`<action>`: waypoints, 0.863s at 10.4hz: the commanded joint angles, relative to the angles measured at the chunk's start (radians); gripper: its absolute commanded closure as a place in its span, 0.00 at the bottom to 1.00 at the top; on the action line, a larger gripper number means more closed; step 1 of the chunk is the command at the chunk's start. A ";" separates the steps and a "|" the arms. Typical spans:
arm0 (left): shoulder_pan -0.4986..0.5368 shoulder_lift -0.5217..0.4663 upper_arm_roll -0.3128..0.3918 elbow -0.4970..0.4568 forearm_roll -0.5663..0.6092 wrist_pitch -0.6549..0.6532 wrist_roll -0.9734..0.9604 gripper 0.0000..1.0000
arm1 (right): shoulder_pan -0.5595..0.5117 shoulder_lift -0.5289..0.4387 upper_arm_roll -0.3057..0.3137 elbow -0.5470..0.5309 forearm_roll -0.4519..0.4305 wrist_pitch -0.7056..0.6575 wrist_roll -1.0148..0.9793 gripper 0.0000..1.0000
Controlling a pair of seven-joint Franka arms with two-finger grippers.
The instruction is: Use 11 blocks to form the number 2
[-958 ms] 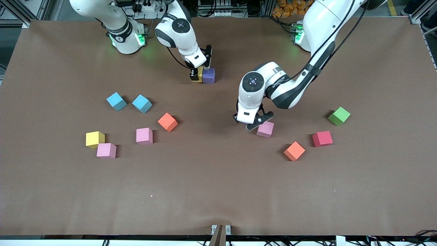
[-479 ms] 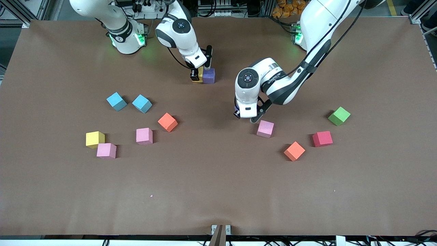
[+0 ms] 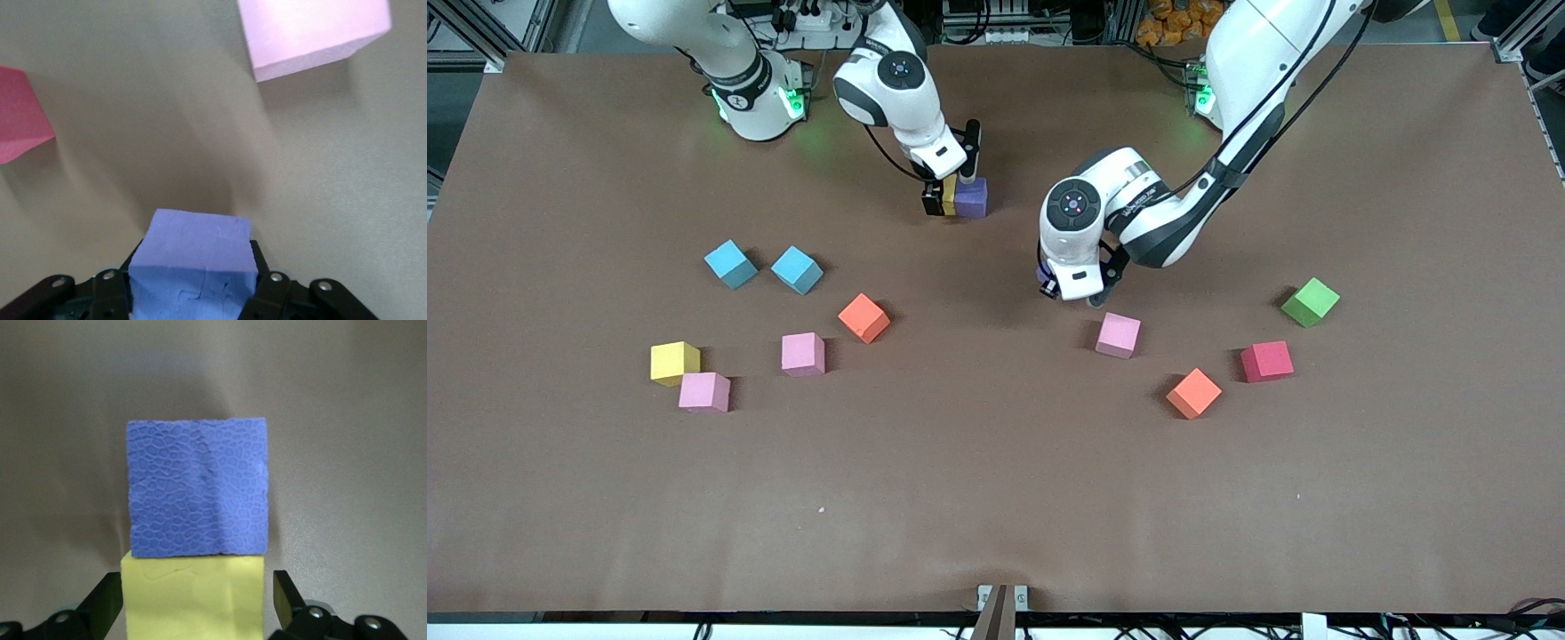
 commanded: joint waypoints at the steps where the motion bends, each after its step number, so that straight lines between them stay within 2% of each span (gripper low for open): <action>1: 0.012 -0.097 -0.017 -0.122 -0.025 0.090 -0.084 0.88 | -0.001 -0.072 -0.001 0.008 0.003 -0.086 0.014 0.00; 4: 0.010 -0.131 -0.051 -0.198 -0.025 0.174 -0.225 0.88 | -0.031 -0.219 -0.001 0.008 0.003 -0.366 0.008 0.00; 6: 0.009 -0.141 -0.054 -0.214 -0.023 0.207 -0.331 0.88 | -0.072 -0.280 -0.008 0.008 0.003 -0.474 0.004 0.00; 7: -0.002 -0.141 -0.054 -0.216 -0.023 0.209 -0.394 0.88 | -0.135 -0.291 -0.016 0.002 0.002 -0.482 0.001 0.00; 9: -0.014 -0.134 -0.083 -0.231 -0.023 0.210 -0.538 0.88 | -0.326 -0.290 -0.017 0.006 -0.006 -0.479 0.000 0.00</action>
